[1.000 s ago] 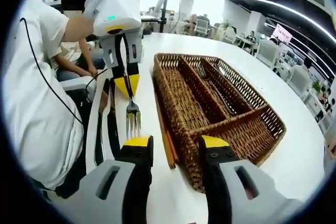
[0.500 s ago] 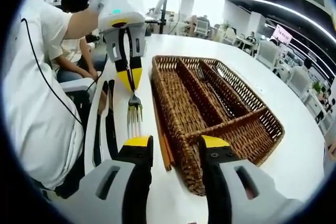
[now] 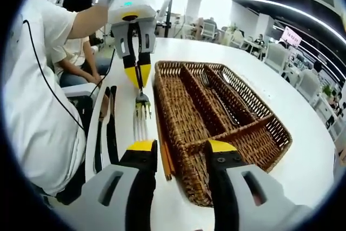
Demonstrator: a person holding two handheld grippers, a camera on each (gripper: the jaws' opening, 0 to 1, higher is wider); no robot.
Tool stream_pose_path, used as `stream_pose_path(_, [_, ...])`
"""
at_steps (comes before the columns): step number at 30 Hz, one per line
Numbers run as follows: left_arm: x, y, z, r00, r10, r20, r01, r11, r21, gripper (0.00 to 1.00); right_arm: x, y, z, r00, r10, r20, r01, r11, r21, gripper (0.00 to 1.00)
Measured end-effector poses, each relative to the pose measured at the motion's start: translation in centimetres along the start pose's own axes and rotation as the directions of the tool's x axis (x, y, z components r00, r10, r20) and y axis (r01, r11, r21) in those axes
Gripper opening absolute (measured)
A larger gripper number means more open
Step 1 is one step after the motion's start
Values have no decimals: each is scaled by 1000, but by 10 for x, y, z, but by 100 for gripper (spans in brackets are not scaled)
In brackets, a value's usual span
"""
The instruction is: Arrange the knives, forks, and spoons in their matching storage slots by inserting each utensil handle-first until every utensil is classified and aligned in the correct compartment
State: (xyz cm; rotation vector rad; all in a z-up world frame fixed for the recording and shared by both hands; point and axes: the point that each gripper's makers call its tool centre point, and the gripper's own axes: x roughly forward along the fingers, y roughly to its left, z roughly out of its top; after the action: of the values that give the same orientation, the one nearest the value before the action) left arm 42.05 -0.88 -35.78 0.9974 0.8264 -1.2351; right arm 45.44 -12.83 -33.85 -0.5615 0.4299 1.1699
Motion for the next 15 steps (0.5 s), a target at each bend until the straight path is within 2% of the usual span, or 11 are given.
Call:
stream_pose_path(10, [-12, 20, 1, 1000, 4, 1, -4, 1000, -1, 1, 3, -11, 7, 1000, 5, 15, -5, 1000, 9, 39])
stream_pose_path(15, [-17, 33, 2, 1000, 8, 7, -8, 1000, -3, 1, 4, -16, 14, 999, 16, 48, -17, 999, 27, 42])
